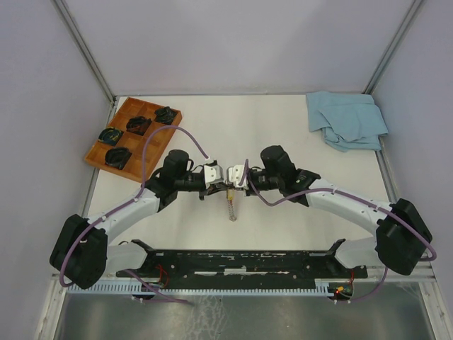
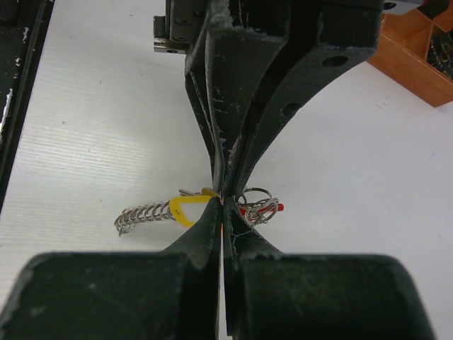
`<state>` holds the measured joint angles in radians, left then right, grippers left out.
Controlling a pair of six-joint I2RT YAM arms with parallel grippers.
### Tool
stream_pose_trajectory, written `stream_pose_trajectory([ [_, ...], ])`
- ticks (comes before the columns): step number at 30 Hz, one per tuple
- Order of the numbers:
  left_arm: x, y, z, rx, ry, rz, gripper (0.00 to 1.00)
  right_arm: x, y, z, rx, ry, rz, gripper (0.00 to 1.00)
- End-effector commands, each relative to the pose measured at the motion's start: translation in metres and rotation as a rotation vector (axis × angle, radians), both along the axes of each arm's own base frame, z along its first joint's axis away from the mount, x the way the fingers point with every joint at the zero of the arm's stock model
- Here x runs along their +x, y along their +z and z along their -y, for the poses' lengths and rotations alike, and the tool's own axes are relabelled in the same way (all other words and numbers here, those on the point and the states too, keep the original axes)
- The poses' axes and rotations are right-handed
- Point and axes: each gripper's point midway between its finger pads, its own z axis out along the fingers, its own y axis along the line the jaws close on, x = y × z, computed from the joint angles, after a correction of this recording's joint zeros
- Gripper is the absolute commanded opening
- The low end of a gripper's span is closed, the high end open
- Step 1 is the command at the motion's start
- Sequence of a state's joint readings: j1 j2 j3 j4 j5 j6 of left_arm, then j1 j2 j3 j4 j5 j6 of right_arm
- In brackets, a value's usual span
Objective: Put the keys on the keyring
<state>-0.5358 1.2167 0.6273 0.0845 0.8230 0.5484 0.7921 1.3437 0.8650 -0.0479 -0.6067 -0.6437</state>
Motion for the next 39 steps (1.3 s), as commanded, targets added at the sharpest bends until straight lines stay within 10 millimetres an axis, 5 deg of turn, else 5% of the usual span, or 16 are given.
stream_pose_trajectory([
  [1,0.005,0.024,0.008,-0.049,-0.029,0.087,0.03,0.012,0.022,0.002,0.029,-0.055,0.074,0.01],
  [15,0.017,0.036,0.002,-0.114,0.085,0.232,0.03,0.015,0.023,0.03,0.033,-0.243,0.036,0.01],
  [21,0.016,0.023,0.008,-0.083,0.104,0.359,0.03,0.013,0.029,0.047,0.027,-0.297,0.053,0.01],
  [29,0.028,0.017,0.011,-0.074,0.169,0.318,0.03,0.009,0.029,0.068,0.059,-0.409,0.035,0.01],
  [39,0.025,0.017,0.0,0.008,0.132,0.596,0.03,0.021,0.015,0.056,0.062,-0.301,0.241,0.01],
])
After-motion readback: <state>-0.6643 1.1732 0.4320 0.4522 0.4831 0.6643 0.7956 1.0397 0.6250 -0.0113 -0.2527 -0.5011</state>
